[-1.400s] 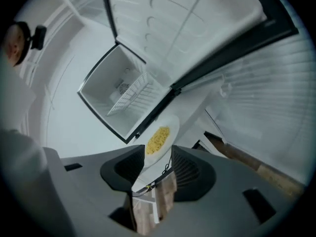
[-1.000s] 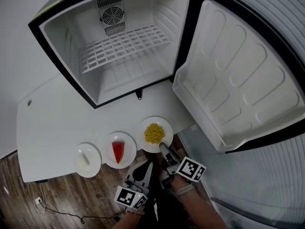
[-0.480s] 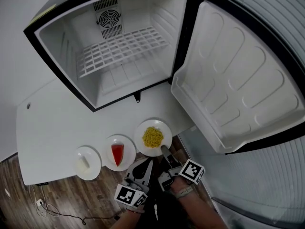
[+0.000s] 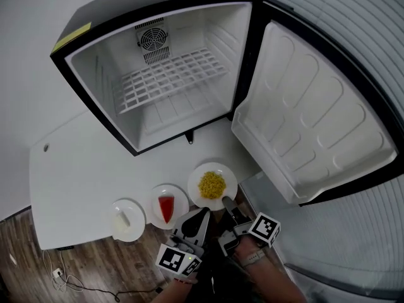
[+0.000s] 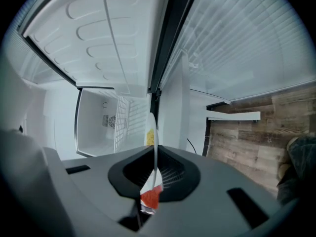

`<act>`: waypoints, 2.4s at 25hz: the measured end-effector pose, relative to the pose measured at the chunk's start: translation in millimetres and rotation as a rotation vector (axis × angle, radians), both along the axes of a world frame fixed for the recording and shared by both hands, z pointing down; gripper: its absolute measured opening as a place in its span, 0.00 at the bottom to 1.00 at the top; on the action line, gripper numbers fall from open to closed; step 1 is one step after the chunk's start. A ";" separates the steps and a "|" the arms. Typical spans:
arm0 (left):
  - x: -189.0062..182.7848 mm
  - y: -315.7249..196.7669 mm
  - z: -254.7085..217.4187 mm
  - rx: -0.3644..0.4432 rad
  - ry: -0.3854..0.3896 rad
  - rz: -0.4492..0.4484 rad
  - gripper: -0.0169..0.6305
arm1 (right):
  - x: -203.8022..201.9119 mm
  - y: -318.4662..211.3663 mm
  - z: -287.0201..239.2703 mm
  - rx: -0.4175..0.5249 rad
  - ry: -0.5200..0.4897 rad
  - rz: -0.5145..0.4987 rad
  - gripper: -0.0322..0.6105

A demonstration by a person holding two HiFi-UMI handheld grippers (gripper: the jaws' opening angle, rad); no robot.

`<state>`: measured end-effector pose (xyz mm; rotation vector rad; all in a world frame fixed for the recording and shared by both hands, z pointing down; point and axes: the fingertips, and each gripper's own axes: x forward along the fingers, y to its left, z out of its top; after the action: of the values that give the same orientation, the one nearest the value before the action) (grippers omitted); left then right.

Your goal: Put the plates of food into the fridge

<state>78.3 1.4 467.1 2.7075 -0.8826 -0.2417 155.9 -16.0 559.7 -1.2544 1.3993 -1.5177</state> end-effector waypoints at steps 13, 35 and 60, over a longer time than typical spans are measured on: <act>-47.5 -63.7 -85.6 0.067 0.014 -0.048 0.04 | -23.8 -42.6 -66.1 -0.003 -0.006 0.093 0.08; -28.9 -220.4 -93.9 0.058 0.048 -0.096 0.04 | -14.9 -211.2 -70.7 -0.042 0.091 0.181 0.08; -23.2 -289.1 -43.9 -0.026 0.017 -0.063 0.04 | 19.6 -298.5 -30.4 -0.172 0.187 0.278 0.08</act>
<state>55.2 -287.7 423.2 2.6527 -0.9601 -0.2635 175.5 -314.4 529.2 -1.6591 1.1665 -1.3782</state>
